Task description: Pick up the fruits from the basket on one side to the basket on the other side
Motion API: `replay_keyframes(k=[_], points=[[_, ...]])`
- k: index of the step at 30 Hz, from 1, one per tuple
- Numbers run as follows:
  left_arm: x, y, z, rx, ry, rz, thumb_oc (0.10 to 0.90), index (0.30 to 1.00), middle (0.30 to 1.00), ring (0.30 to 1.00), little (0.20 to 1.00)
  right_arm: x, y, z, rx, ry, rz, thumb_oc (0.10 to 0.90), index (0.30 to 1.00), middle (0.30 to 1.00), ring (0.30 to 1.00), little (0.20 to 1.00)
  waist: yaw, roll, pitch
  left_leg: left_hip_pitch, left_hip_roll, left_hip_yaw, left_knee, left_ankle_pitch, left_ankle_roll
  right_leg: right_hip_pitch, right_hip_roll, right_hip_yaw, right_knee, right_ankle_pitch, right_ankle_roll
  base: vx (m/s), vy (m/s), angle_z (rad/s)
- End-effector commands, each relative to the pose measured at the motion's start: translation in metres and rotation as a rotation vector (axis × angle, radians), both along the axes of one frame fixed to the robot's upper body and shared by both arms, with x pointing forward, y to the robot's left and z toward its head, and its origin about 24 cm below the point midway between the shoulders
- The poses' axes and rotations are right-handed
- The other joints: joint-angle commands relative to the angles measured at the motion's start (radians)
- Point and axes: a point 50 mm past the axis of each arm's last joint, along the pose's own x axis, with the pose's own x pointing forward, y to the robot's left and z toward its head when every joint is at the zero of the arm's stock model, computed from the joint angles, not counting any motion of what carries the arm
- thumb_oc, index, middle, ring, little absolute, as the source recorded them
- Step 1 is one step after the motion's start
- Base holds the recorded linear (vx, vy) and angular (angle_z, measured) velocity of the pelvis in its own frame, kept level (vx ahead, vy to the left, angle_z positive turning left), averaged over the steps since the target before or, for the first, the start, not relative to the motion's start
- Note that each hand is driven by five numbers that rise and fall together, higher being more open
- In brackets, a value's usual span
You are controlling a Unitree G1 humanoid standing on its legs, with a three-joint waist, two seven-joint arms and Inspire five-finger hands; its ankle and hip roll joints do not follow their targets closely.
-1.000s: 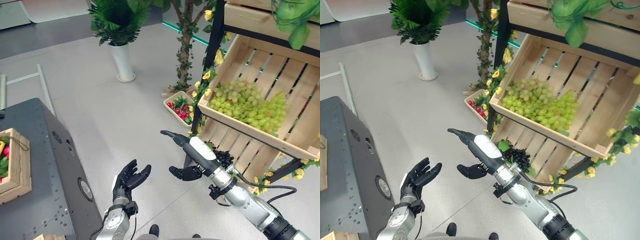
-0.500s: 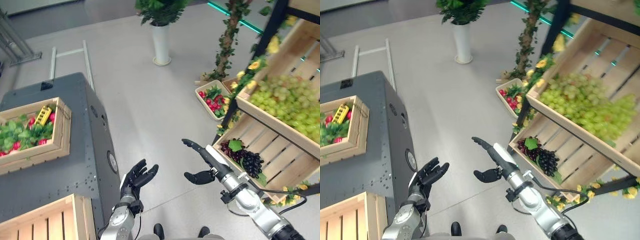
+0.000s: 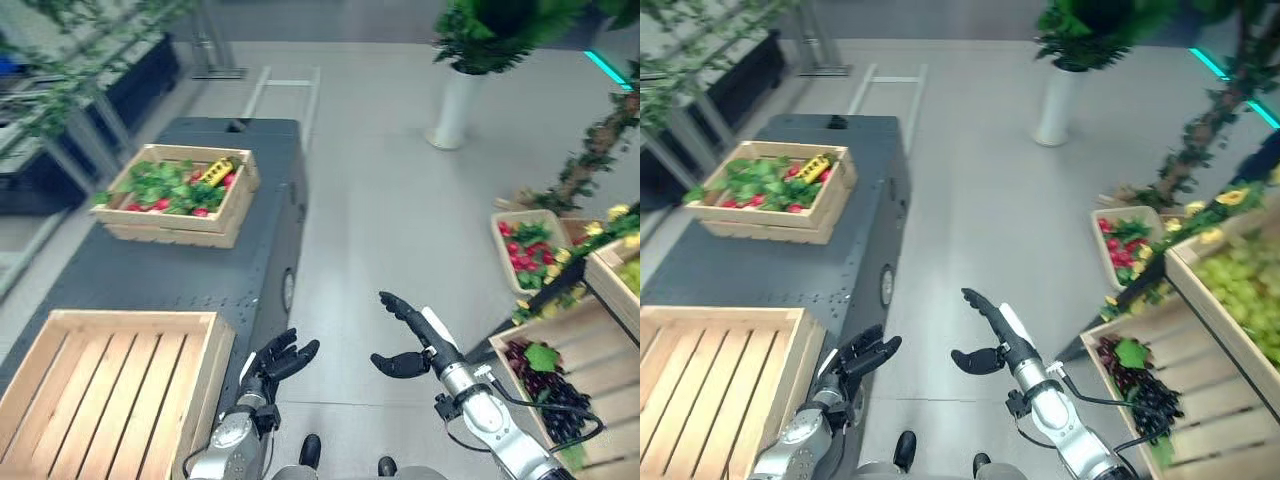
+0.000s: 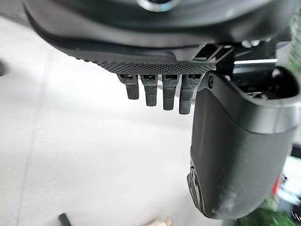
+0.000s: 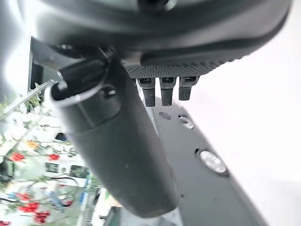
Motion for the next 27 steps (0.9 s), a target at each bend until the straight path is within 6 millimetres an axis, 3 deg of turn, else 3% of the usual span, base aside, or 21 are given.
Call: replay_keyframes(k=[1, 3, 4, 8, 9, 10, 11, 12, 13, 16, 27], points=[[0.05, -0.023, 0.041, 0.014, -0.258, -0.121, 0.8, 0.9, 0.9, 0.9, 0.9, 0.022, 0.013, 0.036, 0.181, -0.118, 0.028, 0.8, 0.9, 0.9, 0.9, 0.9, -0.008, -0.075, -0.036, 0.003, -0.009, 0.058, 0.005, -0.043, -0.011, -0.009, -0.054, -0.06, -0.025, 0.054, -0.011, -0.2, -0.313, 0.15], [0.051, -0.024, 0.039, -0.01, -0.228, -0.128, 0.8, 0.9, 0.9, 0.9, 0.9, 0.017, 0.006, 0.026, 0.198, -0.044, -0.013, 0.8, 0.9, 0.9, 0.9, 0.9, -0.019, -0.075, -0.035, -0.022, -0.01, 0.14, 0.027, -0.036, -0.015, -0.003, -0.063, -0.117, -0.032, 0.053, -0.012, -0.22, -0.177, 0.41], [0.048, -0.024, 0.036, -0.045, -0.221, -0.129, 0.8, 0.9, 0.9, 0.9, 0.9, 0.01, -0.004, 0.012, 0.212, 0.021, -0.06, 0.8, 0.9, 0.9, 0.9, 0.9, -0.034, -0.078, -0.04, -0.043, -0.031, 0.212, 0.135, -0.088, -0.01, -0.009, -0.079, -0.151, -0.032, 0.052, -0.016, -0.24, -0.084, 0.66], [0.04, -0.025, 0.031, -0.084, -0.204, -0.081, 0.8, 0.9, 0.9, 0.9, 0.9, 0.002, -0.01, -0.01, 0.265, 0.142, -0.113, 0.8, 0.9, 0.9, 0.9, 0.9, -0.053, -0.08, -0.043, -0.068, -0.075, 0.285, 0.375, -0.182, 0.016, -0.023, -0.089, -0.153, -0.032, 0.064, -0.017, -0.14, 0.028, 0.57], [0.038, -0.027, 0.029, -0.092, -0.191, -0.065, 0.8, 0.9, 0.9, 0.9, 0.9, -0.002, -0.009, -0.021, 0.312, 0.215, -0.143, 0.8, 0.9, 0.9, 0.9, 0.9, -0.064, -0.07, -0.046, -0.037, -0.103, 0.297, 0.36, -0.215, 0.032, -0.026, -0.082, -0.154, -0.029, 0.068, -0.011, -0.06, 0.112, 0.04], [0.038, -0.028, 0.027, -0.086, -0.182, -0.066, 0.8, 0.9, 0.9, 0.9, 0.9, -0.005, -0.007, -0.029, 0.344, 0.254, -0.168, 0.8, 0.9, 0.9, 0.9, 0.9, -0.077, -0.056, -0.052, 0.015, -0.111, 0.306, 0.244, -0.215, 0.039, -0.039, -0.07, -0.156, -0.006, 0.06, -0.004, -0.05, 0.112, 0.1], [0.039, -0.028, 0.026, -0.083, -0.179, -0.069, 0.8, 0.9, 0.9, 0.9, 0.9, -0.006, -0.006, -0.03, 0.356, 0.264, -0.176, 0.8, 0.9, 0.9, 0.9, 0.9, -0.082, -0.051, -0.056, 0.029, -0.11, 0.308, 0.212, -0.211, 0.04, -0.045, -0.066, -0.157, -0.001, 0.059, -0.003, -0.04, 0.15, 0.24], [0.042, -0.028, 0.025, -0.081, -0.162, -0.079, 0.8, 0.9, 0.9, 0.9, 0.9, -0.013, 0.0, -0.039, 0.409, 0.306, -0.216, 0.8, 0.9, 0.9, 0.9, 0.9, -0.102, -0.032, -0.066, 0.103, -0.096, 0.319, 0.046, -0.168, 0.038, -0.056, -0.047, -0.17, 0.006, 0.053, -0.002, -0.08, 0.127, 0.39], [0.046, -0.032, 0.021, -0.077, -0.141, -0.084, 0.8, 0.9, 0.9, 0.9, 0.9, -0.014, 0.006, -0.044, 0.444, 0.338, -0.267, 0.8, 0.9, 0.9, 0.9, 0.9, -0.097, -0.028, -0.072, 0.094, -0.124, 0.239, 0.005, -0.154, 0.047, -0.065, -0.04, -0.167, 0.009, 0.058, 0.004, -0.11, 0.129, 0.61], [0.056, -0.04, 0.024, -0.076, -0.156, -0.097, 0.8, 0.9, 0.9, 0.9, 0.9, -0.014, 0.018, -0.049, 0.519, 0.388, -0.318, 0.8, 0.9, 0.9, 0.9, 0.9, -0.097, -0.034, -0.073, 0.072, -0.134, 0.216, 0.005, -0.15, 0.055, -0.085, -0.038, -0.151, 0.002, 0.073, 0.009, -0.12, 0.068, 0.56], [0.037, -0.044, 0.015, -0.106, -0.115, -0.083, 0.8, 0.9, 0.9, 0.9, 0.9, -0.032, 0.026, -0.075, 0.587, 0.561, -0.429, 0.8, 0.9, 0.9, 0.9, 0.9, -0.085, -0.034, -0.084, 0.1, -0.138, 0.276, 0.005, -0.166, 0.07, -0.052, -0.042, -0.135, -0.032, 0.087, 0.017, 0.01, 0.038, -0.03]])
